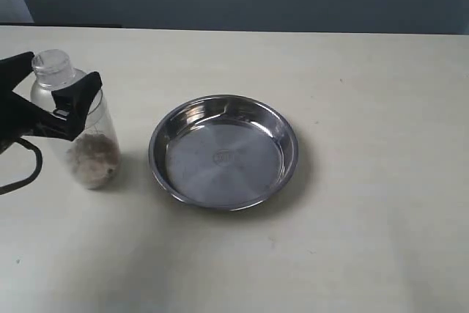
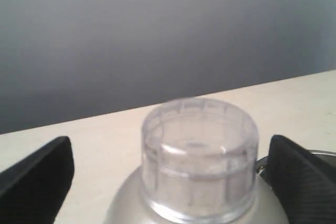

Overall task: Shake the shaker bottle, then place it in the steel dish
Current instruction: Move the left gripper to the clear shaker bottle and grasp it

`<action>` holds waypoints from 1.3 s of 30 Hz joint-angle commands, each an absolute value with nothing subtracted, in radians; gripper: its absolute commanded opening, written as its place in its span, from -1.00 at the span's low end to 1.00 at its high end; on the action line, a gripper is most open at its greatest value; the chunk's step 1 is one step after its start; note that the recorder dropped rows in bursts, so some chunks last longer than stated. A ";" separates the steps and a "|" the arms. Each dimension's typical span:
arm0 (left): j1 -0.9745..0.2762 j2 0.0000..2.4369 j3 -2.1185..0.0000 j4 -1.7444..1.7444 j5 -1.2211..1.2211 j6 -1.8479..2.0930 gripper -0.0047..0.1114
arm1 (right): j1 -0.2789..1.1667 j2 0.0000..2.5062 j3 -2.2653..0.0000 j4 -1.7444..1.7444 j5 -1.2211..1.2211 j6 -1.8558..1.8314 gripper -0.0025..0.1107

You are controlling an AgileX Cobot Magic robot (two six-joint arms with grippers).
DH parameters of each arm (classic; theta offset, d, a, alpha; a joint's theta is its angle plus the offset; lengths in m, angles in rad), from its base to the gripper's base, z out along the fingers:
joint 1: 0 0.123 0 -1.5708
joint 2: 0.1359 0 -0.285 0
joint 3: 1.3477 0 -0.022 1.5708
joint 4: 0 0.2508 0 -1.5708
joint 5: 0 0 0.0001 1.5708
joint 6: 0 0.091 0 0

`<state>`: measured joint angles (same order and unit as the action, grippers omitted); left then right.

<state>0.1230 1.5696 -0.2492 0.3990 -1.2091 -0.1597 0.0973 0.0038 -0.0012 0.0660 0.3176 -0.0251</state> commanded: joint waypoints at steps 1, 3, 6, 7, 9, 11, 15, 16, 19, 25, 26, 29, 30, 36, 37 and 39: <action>0.118 1.650 -0.283 0.401 -1.221 -0.154 0.67 | 0.101 0.000 0.000 0.065 0.307 -0.026 -0.97; 0.118 1.684 -0.287 0.411 -1.221 -0.154 0.67 | 0.101 0.000 0.000 0.065 0.307 -0.026 -0.97; 0.118 1.725 -0.294 0.447 -1.221 -0.147 0.66 | 0.101 0.000 0.000 0.065 0.307 -0.026 -0.97; 0.118 1.734 -0.294 0.455 -1.221 -0.147 0.64 | 0.101 0.000 0.000 0.065 0.307 -0.026 -0.97; 0.118 1.752 -0.294 0.467 -1.221 -0.147 0.61 | 0.101 0.000 0.000 0.065 0.307 -0.026 -0.97; 0.118 1.764 -0.294 0.483 -1.221 -0.147 0.59 | 0.101 0.000 0.000 0.065 0.307 -0.026 -0.97; 0.118 1.780 -0.294 0.513 -1.221 -0.147 0.59 | 0.101 0.000 0.000 0.065 0.307 -0.026 -0.97; 0.118 1.786 -0.294 0.514 -1.221 -0.146 0.59 | 0.101 0.000 0.000 0.065 0.307 -0.026 -0.97; 0.118 1.813 -0.294 0.514 -1.221 -0.139 0.59 | 0.101 0.000 0.000 0.065 0.307 -0.026 -0.97; 0.118 1.834 -0.294 0.514 -1.221 -0.107 0.59 | 0.101 0.000 0.000 0.065 0.307 -0.026 -0.97; 0.118 1.834 -0.294 0.514 -1.221 -0.107 0.59 | 0.101 0.000 0.000 0.065 0.307 -0.026 -0.97; 0.118 1.834 -0.294 0.515 -1.221 -0.105 0.59 | 0.101 0.000 0.000 0.065 0.307 -0.026 -0.97; 0.118 1.834 -0.294 0.515 -1.221 -0.105 0.59 | 0.101 0.000 0.000 0.065 0.307 -0.026 -0.97; 0.118 1.834 -0.297 0.515 -1.221 -0.105 0.59 | 0.101 0.000 0.000 0.065 0.307 -0.026 -0.97; 0.118 1.834 -0.298 0.515 -1.221 -0.105 0.59 | 0.101 0.000 0.000 0.065 0.307 -0.026 -0.97; 0.118 1.834 -0.306 0.515 -1.221 -0.105 0.59 | 0.101 0.000 0.000 0.065 0.307 -0.026 -0.97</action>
